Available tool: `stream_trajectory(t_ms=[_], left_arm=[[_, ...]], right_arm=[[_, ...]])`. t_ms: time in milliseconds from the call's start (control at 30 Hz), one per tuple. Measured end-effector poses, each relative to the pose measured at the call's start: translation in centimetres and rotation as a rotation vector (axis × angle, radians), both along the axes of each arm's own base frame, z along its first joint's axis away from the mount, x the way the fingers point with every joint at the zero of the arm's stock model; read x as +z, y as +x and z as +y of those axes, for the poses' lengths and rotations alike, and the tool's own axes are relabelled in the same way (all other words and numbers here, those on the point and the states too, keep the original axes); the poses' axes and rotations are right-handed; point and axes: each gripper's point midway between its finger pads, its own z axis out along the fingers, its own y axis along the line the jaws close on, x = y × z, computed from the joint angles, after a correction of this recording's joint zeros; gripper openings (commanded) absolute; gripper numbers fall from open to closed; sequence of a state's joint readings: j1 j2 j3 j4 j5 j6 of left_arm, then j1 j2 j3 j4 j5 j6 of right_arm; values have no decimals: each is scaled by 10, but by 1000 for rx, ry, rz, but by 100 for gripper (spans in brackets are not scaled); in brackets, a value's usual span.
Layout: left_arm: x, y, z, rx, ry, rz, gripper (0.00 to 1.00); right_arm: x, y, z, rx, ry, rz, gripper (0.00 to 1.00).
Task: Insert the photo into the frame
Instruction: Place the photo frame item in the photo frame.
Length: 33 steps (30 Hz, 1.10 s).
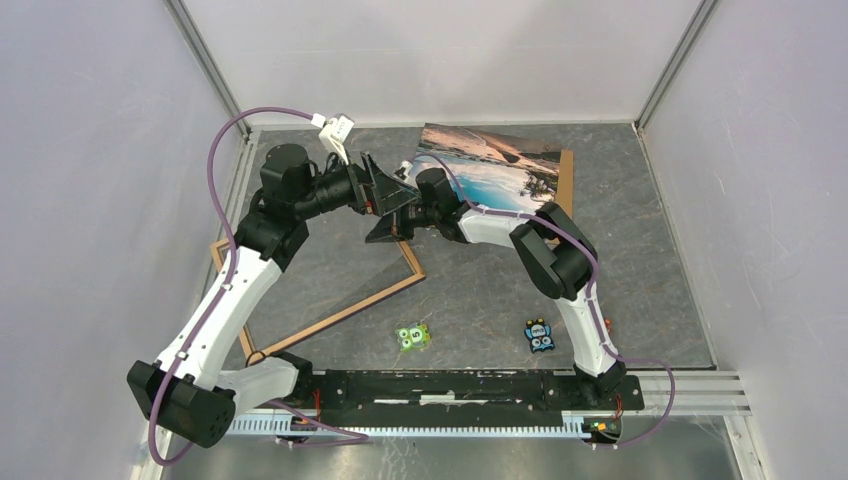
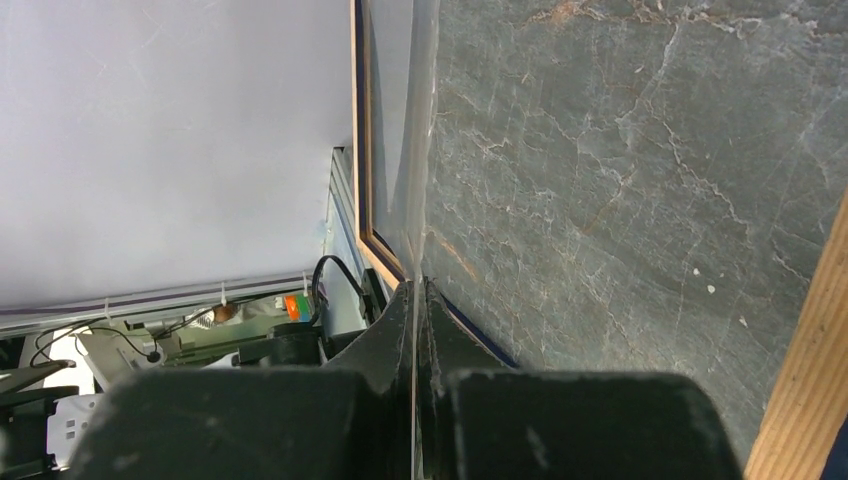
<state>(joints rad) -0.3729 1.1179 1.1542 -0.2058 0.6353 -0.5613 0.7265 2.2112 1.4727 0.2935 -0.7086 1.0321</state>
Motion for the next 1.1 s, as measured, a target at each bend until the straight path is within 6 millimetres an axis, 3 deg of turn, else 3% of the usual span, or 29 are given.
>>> stream_trajectory(t_ms=[933, 1100], left_arm=[[-3, 0, -1, -3, 1, 4, 100], [-4, 0, -1, -3, 1, 5, 100]], right_arm=[[-8, -15, -9, 44, -39, 35, 0], [0, -16, -6, 73, -33, 27, 0]])
